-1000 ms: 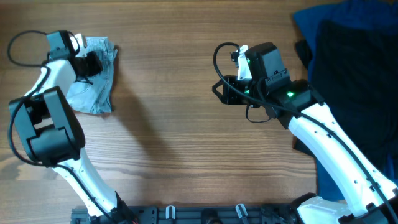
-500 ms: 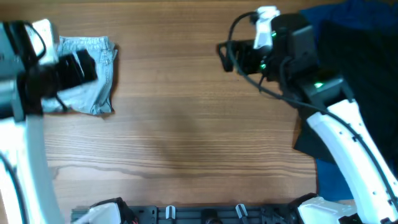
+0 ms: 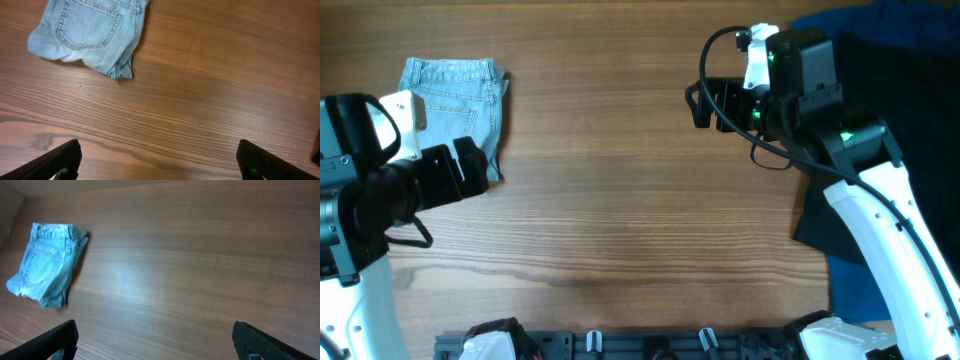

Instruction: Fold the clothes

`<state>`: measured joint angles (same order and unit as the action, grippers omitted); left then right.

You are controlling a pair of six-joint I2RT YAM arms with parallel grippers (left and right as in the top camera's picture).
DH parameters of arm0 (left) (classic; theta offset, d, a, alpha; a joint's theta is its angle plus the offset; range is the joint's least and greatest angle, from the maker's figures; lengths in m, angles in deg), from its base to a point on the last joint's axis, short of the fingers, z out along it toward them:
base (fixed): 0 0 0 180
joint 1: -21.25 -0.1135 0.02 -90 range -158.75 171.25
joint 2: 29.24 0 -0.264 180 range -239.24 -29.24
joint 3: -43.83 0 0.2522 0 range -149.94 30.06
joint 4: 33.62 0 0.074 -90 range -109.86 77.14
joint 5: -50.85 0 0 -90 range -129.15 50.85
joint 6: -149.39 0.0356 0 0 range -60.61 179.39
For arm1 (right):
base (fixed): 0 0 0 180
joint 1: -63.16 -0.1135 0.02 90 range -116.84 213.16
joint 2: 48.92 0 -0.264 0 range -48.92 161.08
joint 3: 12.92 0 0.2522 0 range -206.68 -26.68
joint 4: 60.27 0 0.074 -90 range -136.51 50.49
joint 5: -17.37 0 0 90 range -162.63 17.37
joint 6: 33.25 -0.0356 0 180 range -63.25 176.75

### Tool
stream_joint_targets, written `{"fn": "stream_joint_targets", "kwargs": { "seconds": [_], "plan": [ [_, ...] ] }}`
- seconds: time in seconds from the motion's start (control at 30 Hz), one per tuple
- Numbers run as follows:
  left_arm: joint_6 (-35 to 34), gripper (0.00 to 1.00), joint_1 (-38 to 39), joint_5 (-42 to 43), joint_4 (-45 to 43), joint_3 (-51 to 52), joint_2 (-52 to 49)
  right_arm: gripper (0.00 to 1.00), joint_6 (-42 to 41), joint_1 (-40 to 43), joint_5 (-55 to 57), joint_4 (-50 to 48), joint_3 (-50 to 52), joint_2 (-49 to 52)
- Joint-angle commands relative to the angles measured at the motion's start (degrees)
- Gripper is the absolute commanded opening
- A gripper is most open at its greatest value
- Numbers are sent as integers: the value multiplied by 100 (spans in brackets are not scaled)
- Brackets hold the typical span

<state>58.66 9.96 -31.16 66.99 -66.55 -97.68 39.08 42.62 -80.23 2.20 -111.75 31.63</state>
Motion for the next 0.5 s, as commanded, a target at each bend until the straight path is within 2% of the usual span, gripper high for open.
{"fn": "stream_joint_targets", "kwargs": {
  "seconds": [0.0, 0.03, 0.07, 0.1, 0.2, 0.33, 0.37, 0.47],
  "plan": [
    [44, 100, 31, 7, 0, 39, 20, 99, 55, -13, -734, 302, -107, -92],
    [44, 100, 31, 7, 2, 39, 20, 99, 116, -11, -697, 457, -107, -92],
    [44, 100, 31, 7, 2, 39, 20, 84, 103, 7, -531, 492, -107, -92],
    [44, 100, 31, 7, 2, 39, 20, 83, 101, 39, -540, 472, -107, -98],
    [44, 100, 31, 9, 2, 39, 20, 84, 133, 74, -579, 433, -109, -181],
    [44, 100, 31, 7, 2, 39, 20, 92, 297, 92, -566, 17, -109, -651],
    [44, 100, 31, 9, 2, 39, 20, 92, 492, 90, -529, -205, -109, -815],
    [44, 100, 31, 7, 2, 39, 20, 92, 1840, 90, -463, -680, -79, -1325]
  ]
}}
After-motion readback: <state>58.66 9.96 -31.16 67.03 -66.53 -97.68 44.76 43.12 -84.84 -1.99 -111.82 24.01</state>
